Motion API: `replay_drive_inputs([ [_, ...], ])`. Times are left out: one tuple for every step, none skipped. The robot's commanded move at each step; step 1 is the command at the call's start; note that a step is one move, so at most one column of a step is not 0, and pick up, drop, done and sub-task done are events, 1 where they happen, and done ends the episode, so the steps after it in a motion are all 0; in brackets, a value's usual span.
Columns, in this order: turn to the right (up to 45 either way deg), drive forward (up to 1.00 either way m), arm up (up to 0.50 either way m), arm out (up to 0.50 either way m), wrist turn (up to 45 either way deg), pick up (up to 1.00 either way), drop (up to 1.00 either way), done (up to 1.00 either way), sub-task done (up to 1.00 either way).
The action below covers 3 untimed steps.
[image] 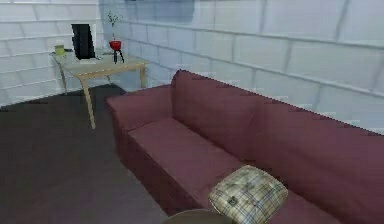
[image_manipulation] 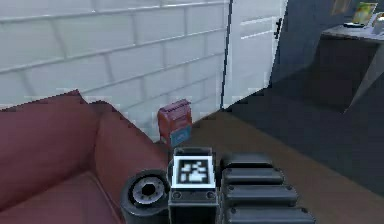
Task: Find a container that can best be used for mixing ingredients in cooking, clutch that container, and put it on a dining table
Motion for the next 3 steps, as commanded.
replay_drive_inputs([
  [-36.0,0.00,0.00,0.00,0.0,0.00,0.00,0.00,0.00],
  [-3.0,0.00,0.00,0.00,0.0,0.00,0.00,0.00,0.00],
  [0.0,1.00,0.00,0.00,0.0,0.00,0.00,0.00,0.00],
])
